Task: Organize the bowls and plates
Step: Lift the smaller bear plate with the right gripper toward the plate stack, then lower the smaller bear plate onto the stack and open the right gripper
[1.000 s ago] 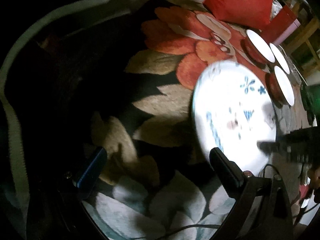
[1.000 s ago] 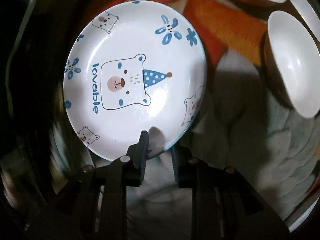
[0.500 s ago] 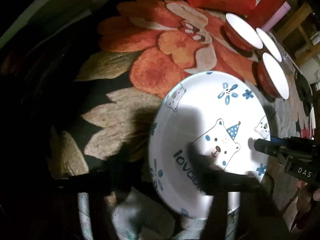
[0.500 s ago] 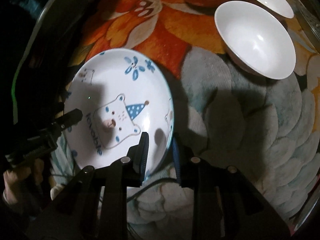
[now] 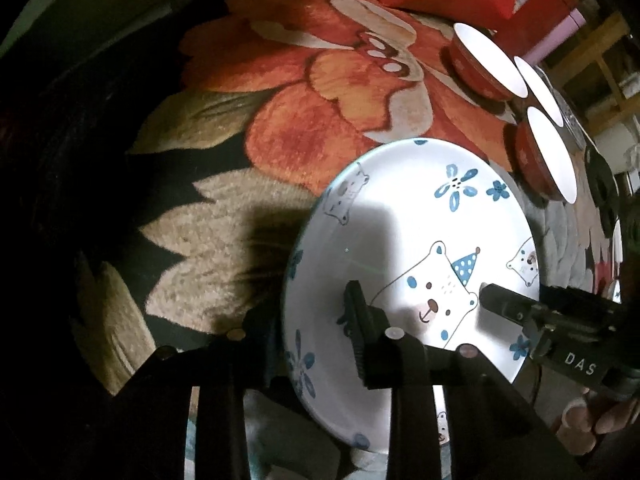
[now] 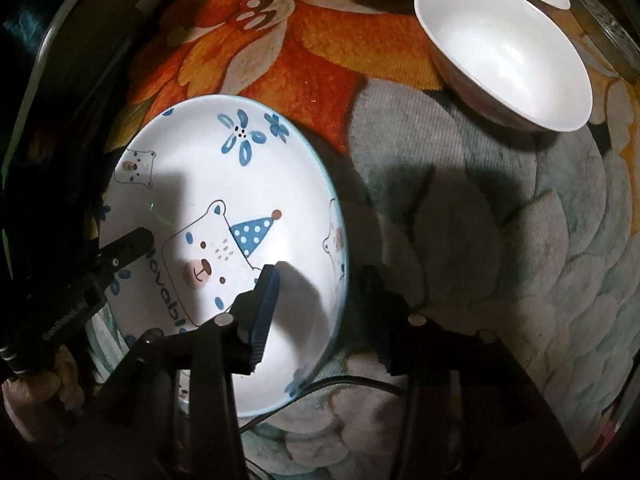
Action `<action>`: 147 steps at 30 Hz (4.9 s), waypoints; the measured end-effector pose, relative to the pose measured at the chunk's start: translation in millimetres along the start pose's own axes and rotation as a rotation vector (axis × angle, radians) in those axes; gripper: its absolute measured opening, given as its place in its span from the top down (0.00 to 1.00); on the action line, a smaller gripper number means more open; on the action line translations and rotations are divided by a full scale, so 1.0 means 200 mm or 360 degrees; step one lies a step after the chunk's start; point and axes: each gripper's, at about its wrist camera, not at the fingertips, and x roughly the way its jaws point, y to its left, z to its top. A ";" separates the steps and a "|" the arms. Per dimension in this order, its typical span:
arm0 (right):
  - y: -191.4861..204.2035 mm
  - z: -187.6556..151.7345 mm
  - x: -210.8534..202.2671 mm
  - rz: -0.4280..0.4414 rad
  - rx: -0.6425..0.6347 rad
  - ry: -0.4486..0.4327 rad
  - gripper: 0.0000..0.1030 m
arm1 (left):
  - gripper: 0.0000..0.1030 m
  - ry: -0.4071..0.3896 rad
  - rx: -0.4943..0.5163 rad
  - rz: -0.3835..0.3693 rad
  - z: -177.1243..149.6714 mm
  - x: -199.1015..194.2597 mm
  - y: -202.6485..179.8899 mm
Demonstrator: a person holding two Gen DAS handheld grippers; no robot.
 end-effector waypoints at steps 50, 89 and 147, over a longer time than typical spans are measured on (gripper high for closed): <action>-0.74 -0.32 -0.60 -0.0076 0.0230 0.0010 0.84 | 0.76 -0.0004 0.0723 -0.0234 -0.09 -0.15 -1.11; -2.03 -1.13 -1.06 -0.0146 0.1132 -0.0208 0.84 | 0.76 0.0106 0.1351 -0.0403 -0.54 0.08 -2.64; -2.04 -1.06 -1.06 -0.0281 0.1144 -0.0346 0.05 | 0.01 -0.0035 0.1200 -0.0331 -0.40 -0.01 -2.49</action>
